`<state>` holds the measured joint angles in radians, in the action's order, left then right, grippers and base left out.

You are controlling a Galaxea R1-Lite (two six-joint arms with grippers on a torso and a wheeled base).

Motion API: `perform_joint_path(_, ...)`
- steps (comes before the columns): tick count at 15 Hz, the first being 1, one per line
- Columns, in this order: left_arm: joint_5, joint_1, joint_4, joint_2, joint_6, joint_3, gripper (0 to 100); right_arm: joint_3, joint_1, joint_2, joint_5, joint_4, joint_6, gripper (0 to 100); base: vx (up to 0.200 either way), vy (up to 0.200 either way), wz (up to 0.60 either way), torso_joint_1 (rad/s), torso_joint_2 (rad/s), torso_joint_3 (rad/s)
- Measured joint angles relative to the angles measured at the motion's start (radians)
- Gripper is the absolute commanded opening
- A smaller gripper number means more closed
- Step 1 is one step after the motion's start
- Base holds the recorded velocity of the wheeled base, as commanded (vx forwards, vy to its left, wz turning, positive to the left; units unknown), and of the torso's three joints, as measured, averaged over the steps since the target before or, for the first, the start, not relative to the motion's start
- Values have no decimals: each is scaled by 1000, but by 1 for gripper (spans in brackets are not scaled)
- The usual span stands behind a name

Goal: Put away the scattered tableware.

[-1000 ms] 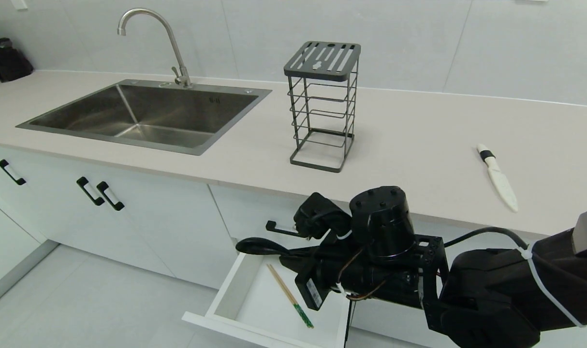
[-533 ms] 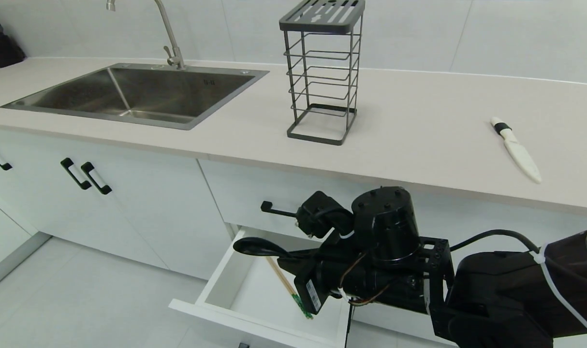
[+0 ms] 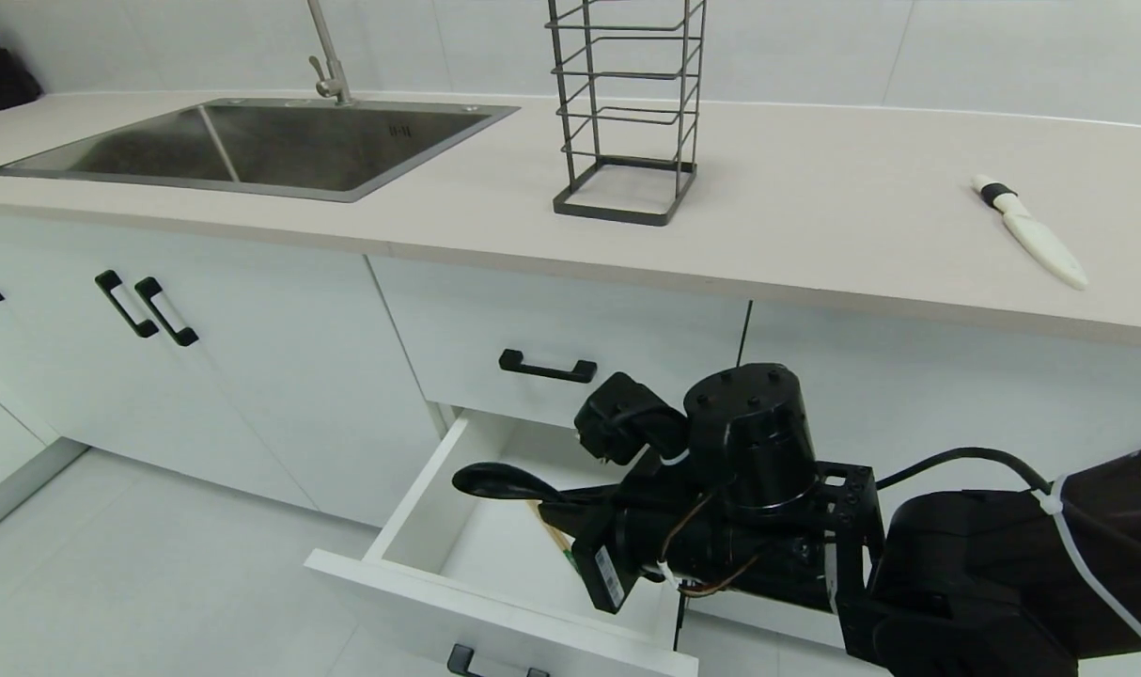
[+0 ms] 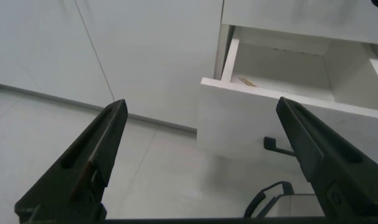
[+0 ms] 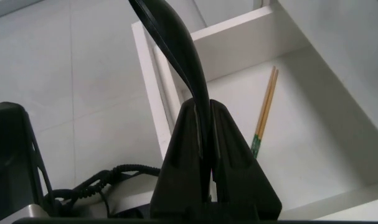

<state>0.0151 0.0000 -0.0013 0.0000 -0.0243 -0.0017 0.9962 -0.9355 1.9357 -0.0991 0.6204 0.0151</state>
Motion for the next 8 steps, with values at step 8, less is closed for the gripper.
perform_joint_path(8,0,0,1,0,0,0,100,63,0,24,-3,0,-3,0,0,0,0,-7,80,29)
